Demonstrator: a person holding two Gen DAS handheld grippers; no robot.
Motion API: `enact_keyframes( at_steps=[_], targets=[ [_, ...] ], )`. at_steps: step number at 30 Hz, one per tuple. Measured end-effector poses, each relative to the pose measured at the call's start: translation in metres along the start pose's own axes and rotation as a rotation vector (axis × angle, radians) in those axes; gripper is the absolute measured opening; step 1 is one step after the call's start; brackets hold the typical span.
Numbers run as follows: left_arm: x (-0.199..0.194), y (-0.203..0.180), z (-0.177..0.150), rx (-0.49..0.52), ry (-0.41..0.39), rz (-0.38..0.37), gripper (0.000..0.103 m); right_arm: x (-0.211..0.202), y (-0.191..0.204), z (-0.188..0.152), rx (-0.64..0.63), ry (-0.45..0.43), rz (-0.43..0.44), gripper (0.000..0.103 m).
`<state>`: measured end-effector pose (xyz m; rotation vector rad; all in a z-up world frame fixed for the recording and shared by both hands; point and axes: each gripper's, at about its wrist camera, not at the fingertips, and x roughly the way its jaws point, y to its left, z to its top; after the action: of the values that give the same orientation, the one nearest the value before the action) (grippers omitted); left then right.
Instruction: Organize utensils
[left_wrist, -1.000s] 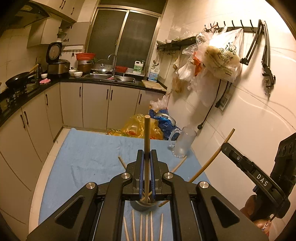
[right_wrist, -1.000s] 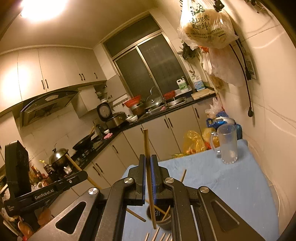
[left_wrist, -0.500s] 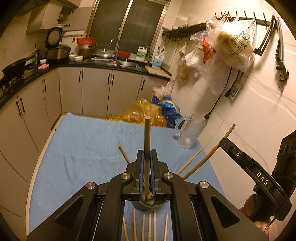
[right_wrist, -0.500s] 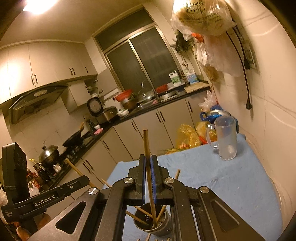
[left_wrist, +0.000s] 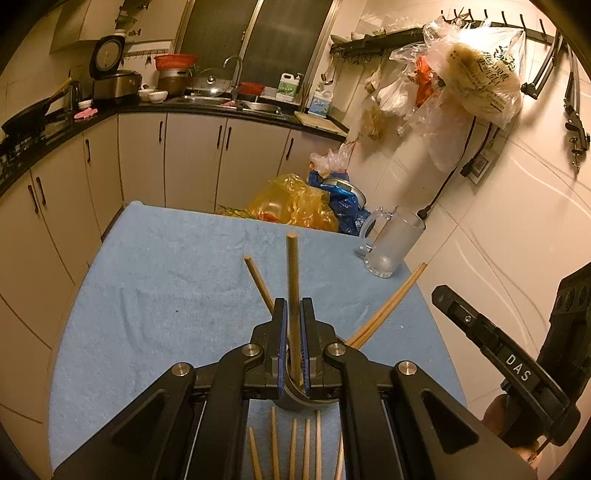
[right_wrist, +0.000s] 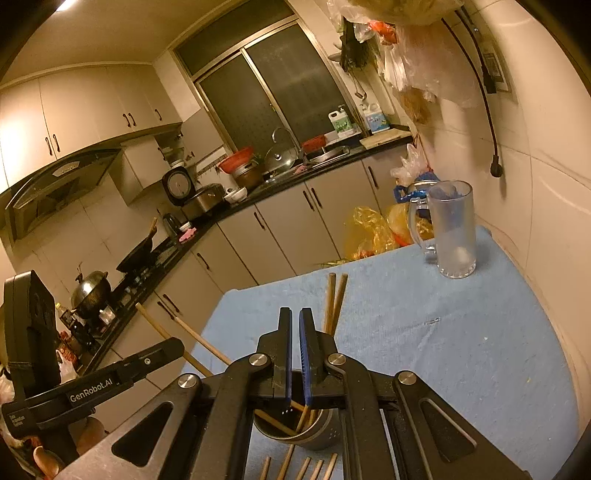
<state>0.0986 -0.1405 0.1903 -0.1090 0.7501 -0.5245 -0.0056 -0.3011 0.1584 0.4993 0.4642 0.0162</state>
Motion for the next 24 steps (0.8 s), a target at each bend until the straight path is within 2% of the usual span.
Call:
enact_keyframes(
  at_steps=[5,11,13,15,19,24],
  targets=[
    [-0.007,-0.002,-0.001,0.003,-0.014,-0.006,0.008,-0.007,-0.001,0.002,0.013,-0.02,0.01,0.006],
    [-0.025,0.008,-0.011,-0.011,-0.024,-0.01,0.009,-0.021,-0.012,-0.013,0.04,0.011,0.023,0.006],
    [-0.03,0.011,-0.019,-0.009,-0.026,-0.003,0.018,-0.024,-0.017,-0.024,0.055,0.038,0.024,0.006],
    [-0.035,0.017,-0.032,-0.008,-0.025,0.008,0.021,-0.026,-0.022,-0.035,0.069,0.065,0.027,0.006],
    [-0.034,0.031,-0.068,-0.017,0.029,0.021,0.021,-0.022,-0.034,-0.072,0.09,0.161,0.026,0.006],
    [-0.009,0.048,-0.124,-0.049,0.161,0.027,0.021,-0.012,-0.05,-0.121,0.13,0.29,0.007,0.006]
  ],
)
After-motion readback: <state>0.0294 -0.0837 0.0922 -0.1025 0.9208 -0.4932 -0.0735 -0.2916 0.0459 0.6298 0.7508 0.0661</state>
